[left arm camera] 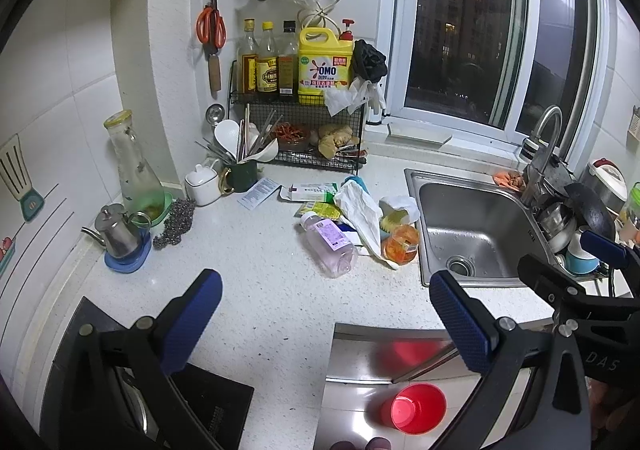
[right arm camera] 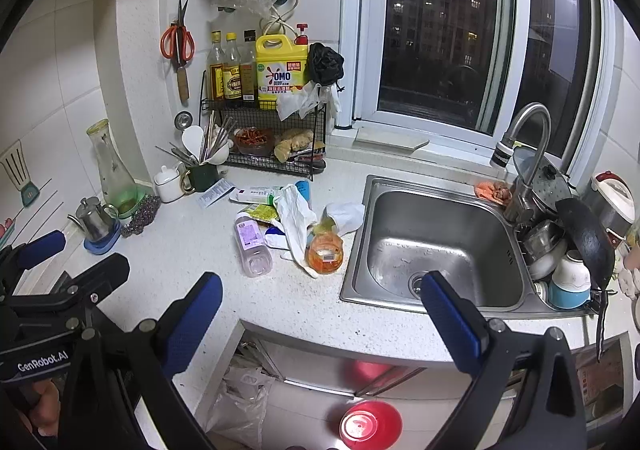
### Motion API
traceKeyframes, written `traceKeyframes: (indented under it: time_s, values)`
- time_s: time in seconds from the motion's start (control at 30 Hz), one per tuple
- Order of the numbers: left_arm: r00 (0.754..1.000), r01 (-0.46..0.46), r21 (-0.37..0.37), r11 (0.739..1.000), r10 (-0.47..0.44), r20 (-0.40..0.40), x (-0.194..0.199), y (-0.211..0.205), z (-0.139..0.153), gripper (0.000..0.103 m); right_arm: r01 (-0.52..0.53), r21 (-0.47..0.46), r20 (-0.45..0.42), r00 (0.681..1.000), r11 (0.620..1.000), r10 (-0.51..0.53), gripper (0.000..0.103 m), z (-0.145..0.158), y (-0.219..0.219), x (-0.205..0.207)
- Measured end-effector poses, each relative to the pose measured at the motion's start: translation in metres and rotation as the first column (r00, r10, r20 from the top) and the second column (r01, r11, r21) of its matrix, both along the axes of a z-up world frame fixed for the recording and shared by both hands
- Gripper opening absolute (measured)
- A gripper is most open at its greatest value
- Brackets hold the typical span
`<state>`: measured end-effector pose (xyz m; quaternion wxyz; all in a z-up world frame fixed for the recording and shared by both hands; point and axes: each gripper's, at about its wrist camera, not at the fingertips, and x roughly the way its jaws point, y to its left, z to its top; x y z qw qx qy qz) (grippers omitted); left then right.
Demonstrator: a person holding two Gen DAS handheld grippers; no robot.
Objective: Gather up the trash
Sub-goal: 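Move both tools toward the clutter beside the sink, then grasp the clear purple-labelled bottle with the left gripper while the right gripper grasps the white glove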
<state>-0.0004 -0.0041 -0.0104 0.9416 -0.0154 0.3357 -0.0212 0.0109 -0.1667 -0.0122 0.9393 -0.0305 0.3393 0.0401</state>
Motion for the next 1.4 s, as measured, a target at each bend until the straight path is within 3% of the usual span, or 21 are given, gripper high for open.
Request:
traceKeyframes:
  time_s: [0.77, 1.07, 1.4]
  values:
    - [0.998, -0.061, 0.043, 0.997, 0.062, -0.025, 0.020, -0.028, -0.004, 0.103, -0.071, 0.026, -0.011, 0.997, 0.997, 0.072, 0.100, -0.003, -0.023, 0.024]
    - [0.991, -0.123, 0.054, 0.991, 0.126, -0.052, 0.047, -0.043, -0.012, 0.103, -0.131, 0.014, -0.041, 0.990, 0.991, 0.131, 0.100, -0.007, -0.037, 0.055]
    - [0.974, -0.160, 0.080, 0.984, 0.170, -0.150, 0.107, -0.029, -0.024, 0.103, -0.174, 0.014, -0.106, 0.979, 0.985, 0.175, 0.100, -0.019, -0.026, 0.110]
